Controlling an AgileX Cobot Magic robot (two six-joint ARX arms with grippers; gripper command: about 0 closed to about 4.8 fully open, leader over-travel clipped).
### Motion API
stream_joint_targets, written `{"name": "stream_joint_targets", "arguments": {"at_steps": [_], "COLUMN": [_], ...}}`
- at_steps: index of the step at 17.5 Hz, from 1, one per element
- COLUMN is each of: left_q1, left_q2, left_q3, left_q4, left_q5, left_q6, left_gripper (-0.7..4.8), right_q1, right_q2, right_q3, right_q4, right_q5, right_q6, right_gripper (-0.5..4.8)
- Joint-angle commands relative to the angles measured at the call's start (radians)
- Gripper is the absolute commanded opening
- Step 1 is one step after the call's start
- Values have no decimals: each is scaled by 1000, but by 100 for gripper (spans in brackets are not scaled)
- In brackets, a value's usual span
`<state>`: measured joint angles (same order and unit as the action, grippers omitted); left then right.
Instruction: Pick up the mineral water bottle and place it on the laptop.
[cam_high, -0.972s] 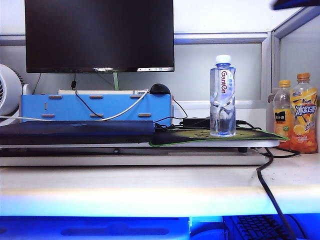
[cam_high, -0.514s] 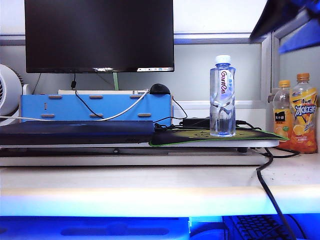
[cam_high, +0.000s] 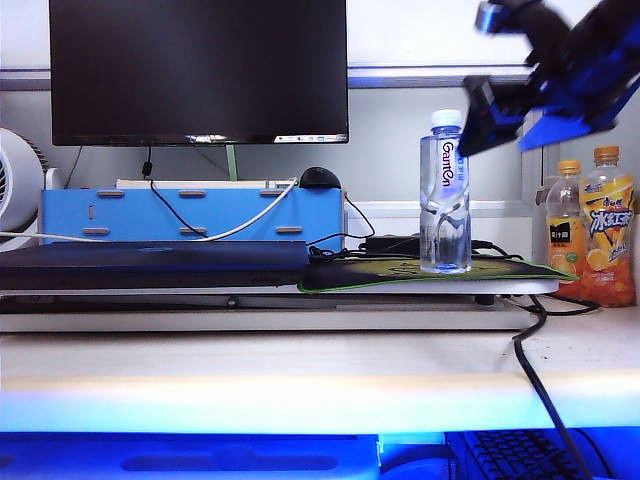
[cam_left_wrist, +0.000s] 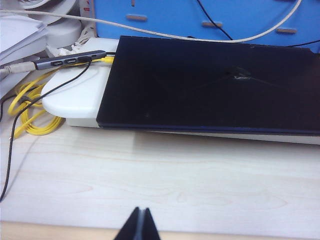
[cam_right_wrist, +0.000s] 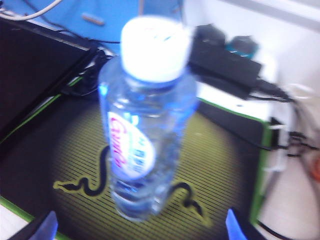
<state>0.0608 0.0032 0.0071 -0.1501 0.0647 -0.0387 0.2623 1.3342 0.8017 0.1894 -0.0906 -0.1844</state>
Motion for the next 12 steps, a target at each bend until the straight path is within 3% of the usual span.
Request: {"name": "stream_joint_targets", "arguments": {"at_steps": [1,6,12], "left_q1": [0,0,0], "left_q2": [-2,-2,-2], "left_q3": [0,0,0], "left_q4": [1,1,1], "left_q5": [3,3,3], "left_q6": [1,2,2], "left_gripper": [-2,-2,-2], "right_q1": [8,43,51], "right_q2": [91,249,389], "right_q3": [6,111,233], "right_q4": [134,204,204], "right_q5": [-42,-40,49], "right_q6": [2,0,1], "right_gripper": [479,479,479]}}
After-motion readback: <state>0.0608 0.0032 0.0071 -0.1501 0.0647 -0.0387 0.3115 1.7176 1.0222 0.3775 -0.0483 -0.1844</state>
